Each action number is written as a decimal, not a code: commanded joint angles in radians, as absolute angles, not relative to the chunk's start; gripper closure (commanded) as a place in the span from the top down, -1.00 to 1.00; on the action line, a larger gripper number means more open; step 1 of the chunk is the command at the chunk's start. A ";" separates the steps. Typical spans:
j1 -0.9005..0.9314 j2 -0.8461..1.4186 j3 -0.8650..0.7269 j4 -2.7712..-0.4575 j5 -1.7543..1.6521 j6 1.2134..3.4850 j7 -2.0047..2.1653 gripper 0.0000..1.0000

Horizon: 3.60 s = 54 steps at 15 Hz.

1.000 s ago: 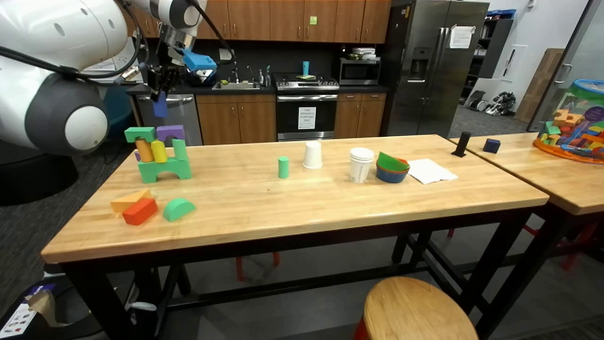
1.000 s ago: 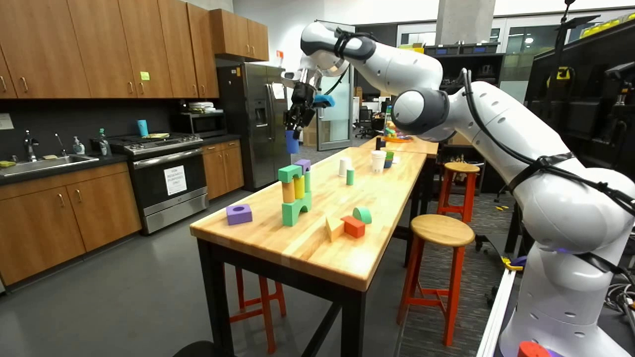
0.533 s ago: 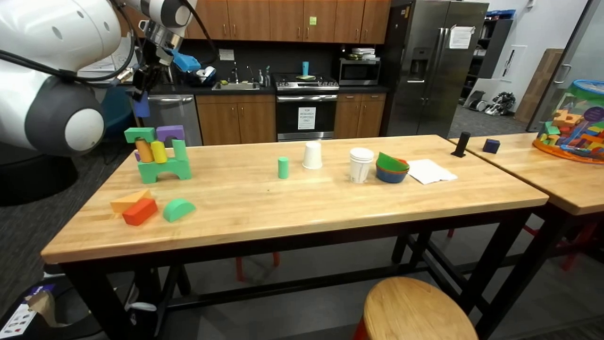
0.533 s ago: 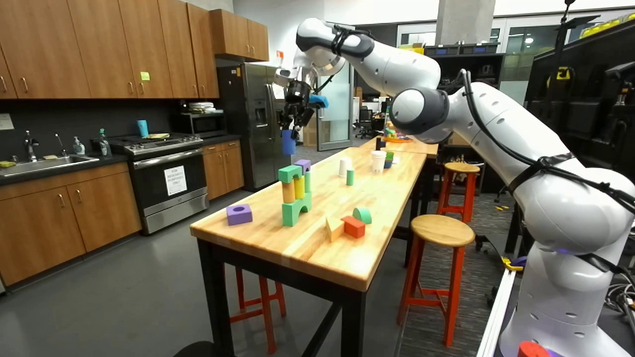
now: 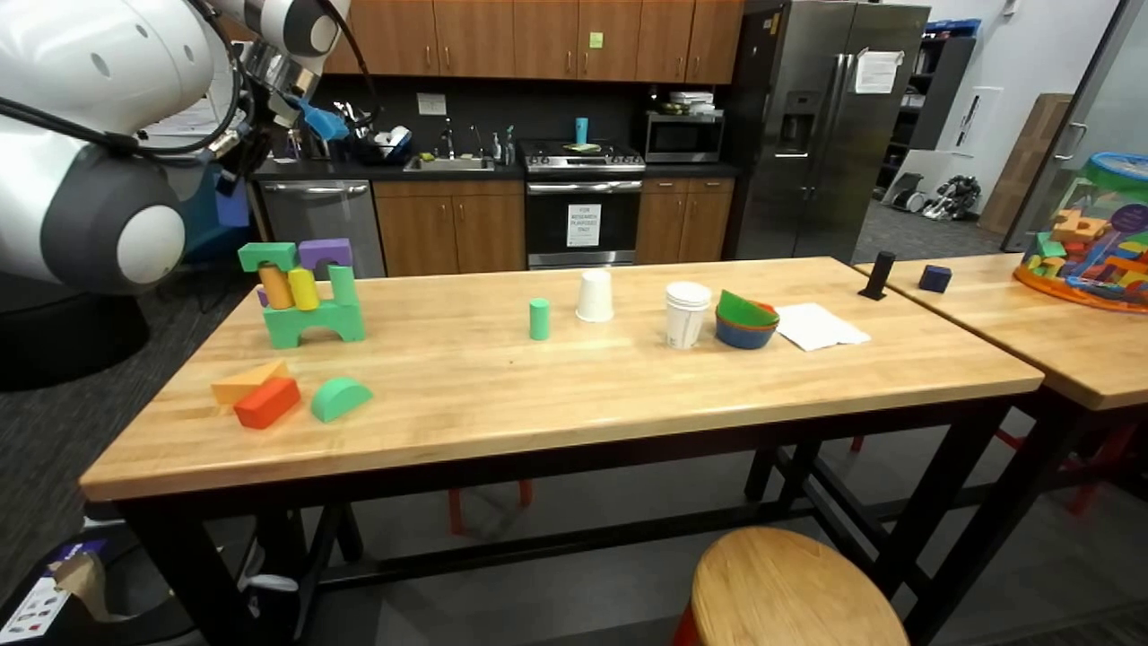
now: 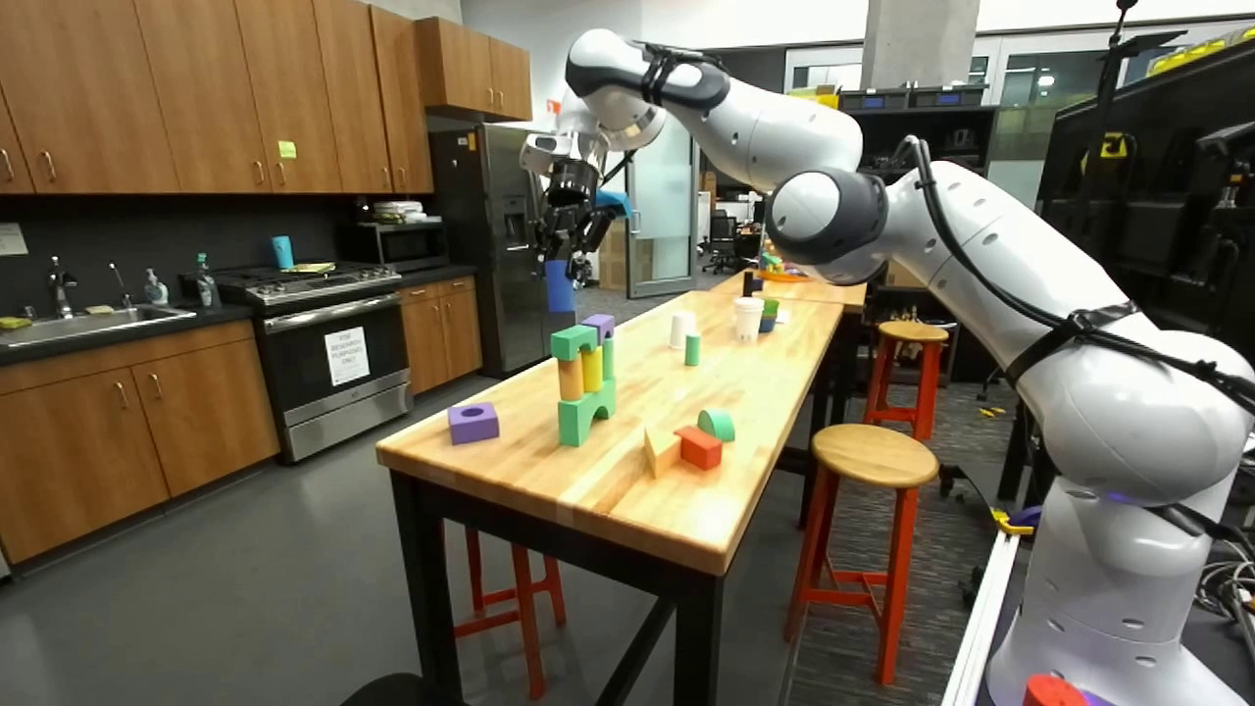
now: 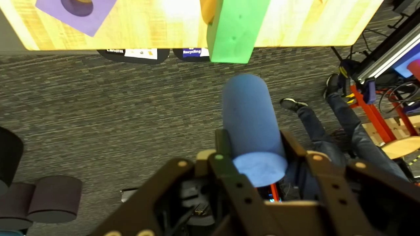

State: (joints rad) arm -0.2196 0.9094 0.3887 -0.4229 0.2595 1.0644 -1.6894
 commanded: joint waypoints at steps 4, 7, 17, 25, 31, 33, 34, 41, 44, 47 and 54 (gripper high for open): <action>-0.223 0.911 0.390 -0.424 0.261 1.061 -1.693 -0.68; -0.228 0.923 0.395 -0.424 0.270 1.064 -1.689 -0.68; -0.229 0.928 0.388 -0.422 0.261 1.063 -1.686 -0.68; -0.232 0.933 0.382 -0.423 0.253 1.063 -1.689 -0.68; -0.225 0.930 0.369 -0.427 0.223 1.055 -1.704 -0.68; -0.224 0.928 0.363 -0.427 0.208 1.051 -1.714 -0.68; -0.226 0.928 0.365 -0.428 0.206 1.049 -1.714 -0.68; -0.226 0.928 0.365 -0.427 0.185 1.051 -1.714 -0.68; -0.230 0.930 0.368 -0.427 0.190 1.054 -1.710 -0.68; -0.235 0.935 0.371 -0.421 0.197 1.074 -1.704 -0.68; -0.236 0.936 0.372 -0.420 0.198 1.097 -1.704 -0.68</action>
State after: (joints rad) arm -0.2354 0.9412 0.3735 -0.4233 0.2029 1.0841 -1.6941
